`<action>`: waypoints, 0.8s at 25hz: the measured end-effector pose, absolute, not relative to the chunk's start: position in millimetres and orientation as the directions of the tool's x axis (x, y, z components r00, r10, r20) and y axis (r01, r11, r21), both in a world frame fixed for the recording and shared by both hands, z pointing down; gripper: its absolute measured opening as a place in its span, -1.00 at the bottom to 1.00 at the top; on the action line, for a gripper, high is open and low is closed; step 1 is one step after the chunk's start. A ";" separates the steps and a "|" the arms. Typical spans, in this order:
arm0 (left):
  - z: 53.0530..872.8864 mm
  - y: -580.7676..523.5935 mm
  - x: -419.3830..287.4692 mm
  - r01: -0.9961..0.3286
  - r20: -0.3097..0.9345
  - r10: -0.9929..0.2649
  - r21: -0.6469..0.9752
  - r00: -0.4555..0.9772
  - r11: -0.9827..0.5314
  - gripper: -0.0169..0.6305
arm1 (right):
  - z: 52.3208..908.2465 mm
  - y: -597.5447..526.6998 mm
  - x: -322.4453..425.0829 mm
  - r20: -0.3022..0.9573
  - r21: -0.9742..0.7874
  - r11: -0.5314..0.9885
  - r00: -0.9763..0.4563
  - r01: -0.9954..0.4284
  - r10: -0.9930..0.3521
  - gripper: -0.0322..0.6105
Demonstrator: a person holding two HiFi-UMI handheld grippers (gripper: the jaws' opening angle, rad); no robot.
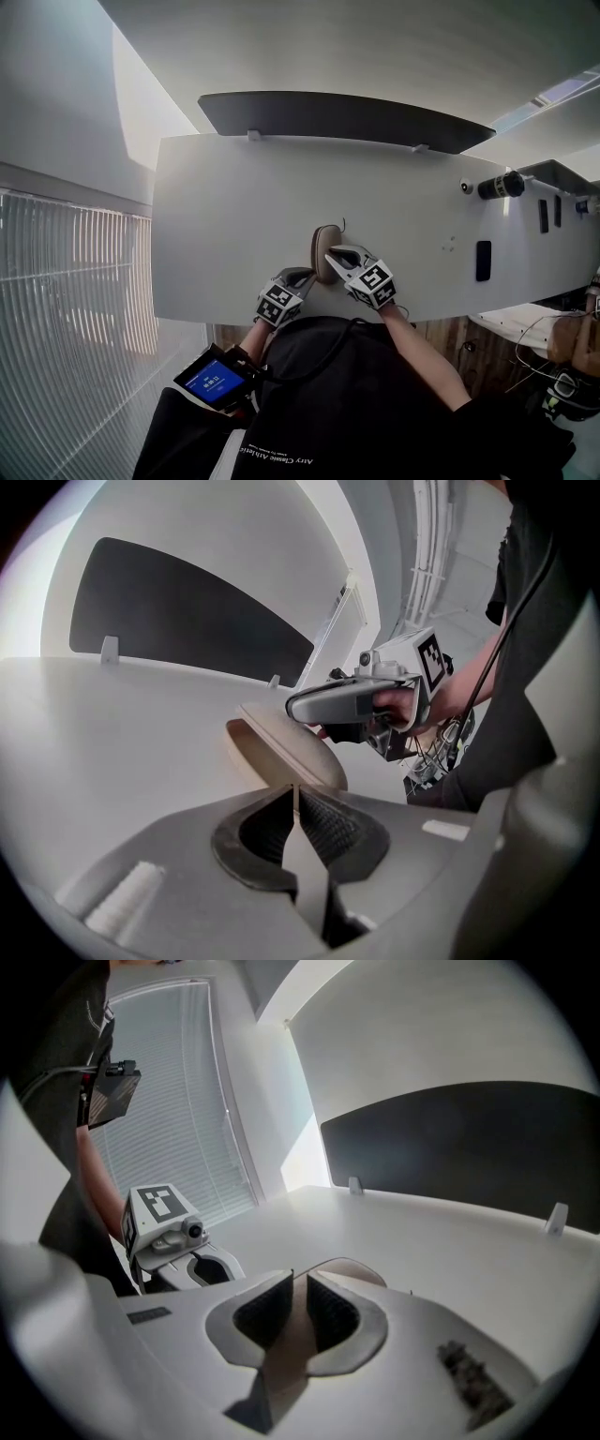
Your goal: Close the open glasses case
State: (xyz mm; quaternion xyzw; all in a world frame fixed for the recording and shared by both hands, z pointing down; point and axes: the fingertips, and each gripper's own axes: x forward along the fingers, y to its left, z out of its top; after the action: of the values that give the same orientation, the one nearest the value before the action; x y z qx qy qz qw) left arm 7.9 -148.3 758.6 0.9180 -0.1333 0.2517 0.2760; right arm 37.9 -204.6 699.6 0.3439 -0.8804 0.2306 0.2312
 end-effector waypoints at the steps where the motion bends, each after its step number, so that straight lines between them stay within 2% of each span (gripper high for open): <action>1: 757.3 -149.4 6.7 -0.387 0.535 -0.110 0.440 0.838 -0.810 -0.87 | 700.5 -204.5 36.8 0.567 -0.248 0.658 -0.658 -0.711 -0.496 -0.75; 10: 727.4 -163.2 23.6 -0.360 0.484 -0.129 0.420 0.865 -0.833 -0.87 | 707.4 -208.7 23.5 0.569 -0.273 0.643 -0.659 -0.715 -0.491 -0.75; 17: 733.4 -157.1 33.3 -0.350 0.511 -0.106 0.409 0.853 -0.843 -0.86 | 711.7 -208.5 17.9 0.585 -0.259 0.656 -0.656 -0.709 -0.478 -0.75; 20: 733.8 -158.2 34.1 -0.366 0.526 -0.117 0.401 0.843 -0.840 -0.92 | 712.0 -207.4 18.8 0.594 -0.249 0.660 -0.650 -0.709 -0.474 -0.75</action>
State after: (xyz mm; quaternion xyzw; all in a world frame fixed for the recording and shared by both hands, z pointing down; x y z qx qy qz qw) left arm 34.1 -158.2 733.8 0.9264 -0.1304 0.2484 0.2511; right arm 18.8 -207.4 712.0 0.3376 -0.8767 0.2372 0.2475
